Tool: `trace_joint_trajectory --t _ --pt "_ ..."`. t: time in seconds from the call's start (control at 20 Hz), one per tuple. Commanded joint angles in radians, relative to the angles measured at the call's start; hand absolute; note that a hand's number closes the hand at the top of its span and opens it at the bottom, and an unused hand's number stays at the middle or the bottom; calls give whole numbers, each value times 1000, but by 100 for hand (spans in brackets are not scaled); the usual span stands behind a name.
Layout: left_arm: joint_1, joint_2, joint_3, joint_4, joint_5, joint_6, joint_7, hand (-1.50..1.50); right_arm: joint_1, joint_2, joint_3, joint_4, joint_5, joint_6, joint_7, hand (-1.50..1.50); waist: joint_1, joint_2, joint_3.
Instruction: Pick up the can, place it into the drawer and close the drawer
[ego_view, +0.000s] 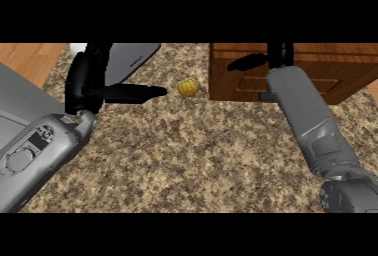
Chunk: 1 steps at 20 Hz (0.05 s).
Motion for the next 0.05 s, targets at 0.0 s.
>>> trace_joint_trajectory --t 0.0 --pt "64 2 29 -10 -7 -20 -47 -150 -60 19 -59 -12 -86 22 12 -150 0 -11 -6"
